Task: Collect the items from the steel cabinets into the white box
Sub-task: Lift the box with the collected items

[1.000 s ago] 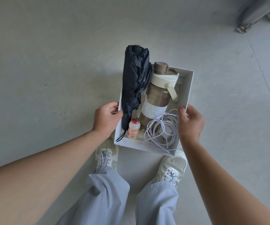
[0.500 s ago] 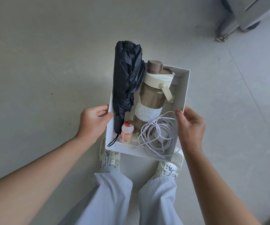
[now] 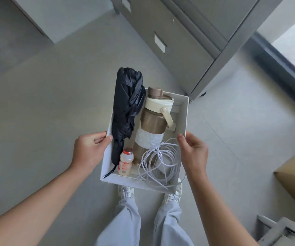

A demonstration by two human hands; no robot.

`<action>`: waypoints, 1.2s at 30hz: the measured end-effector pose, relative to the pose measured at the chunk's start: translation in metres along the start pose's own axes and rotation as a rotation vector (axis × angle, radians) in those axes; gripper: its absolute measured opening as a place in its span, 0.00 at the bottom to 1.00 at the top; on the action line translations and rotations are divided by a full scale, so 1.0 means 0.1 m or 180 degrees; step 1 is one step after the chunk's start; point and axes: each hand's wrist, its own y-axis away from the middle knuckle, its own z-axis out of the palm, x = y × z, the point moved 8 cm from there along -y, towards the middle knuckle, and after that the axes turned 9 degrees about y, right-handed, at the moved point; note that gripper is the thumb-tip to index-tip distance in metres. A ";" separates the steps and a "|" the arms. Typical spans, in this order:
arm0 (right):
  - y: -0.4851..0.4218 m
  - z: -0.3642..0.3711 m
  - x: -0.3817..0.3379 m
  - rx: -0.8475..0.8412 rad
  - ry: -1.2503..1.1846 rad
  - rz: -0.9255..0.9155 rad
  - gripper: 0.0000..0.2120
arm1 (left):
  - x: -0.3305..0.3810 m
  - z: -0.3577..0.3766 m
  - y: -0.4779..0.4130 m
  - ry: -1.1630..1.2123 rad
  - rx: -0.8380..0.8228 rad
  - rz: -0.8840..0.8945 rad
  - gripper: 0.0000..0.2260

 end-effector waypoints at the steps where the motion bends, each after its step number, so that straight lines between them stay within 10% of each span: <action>1: 0.10 -0.13 -0.23 0.0054 -0.0045 -0.0003 0.06 | 0.29 -0.10 0.07 -0.0026 0.0013 0.0093 0.02; 13: 1.44 -1.34 -2.64 0.0301 -0.0101 -0.0347 0.07 | 2.85 -1.33 1.39 0.0262 0.0183 0.0608 0.08; 36: 1.95 -1.66 -3.75 0.0178 -0.0028 -0.0773 0.11 | 3.72 -2.00 1.92 0.0191 0.0632 0.1052 0.12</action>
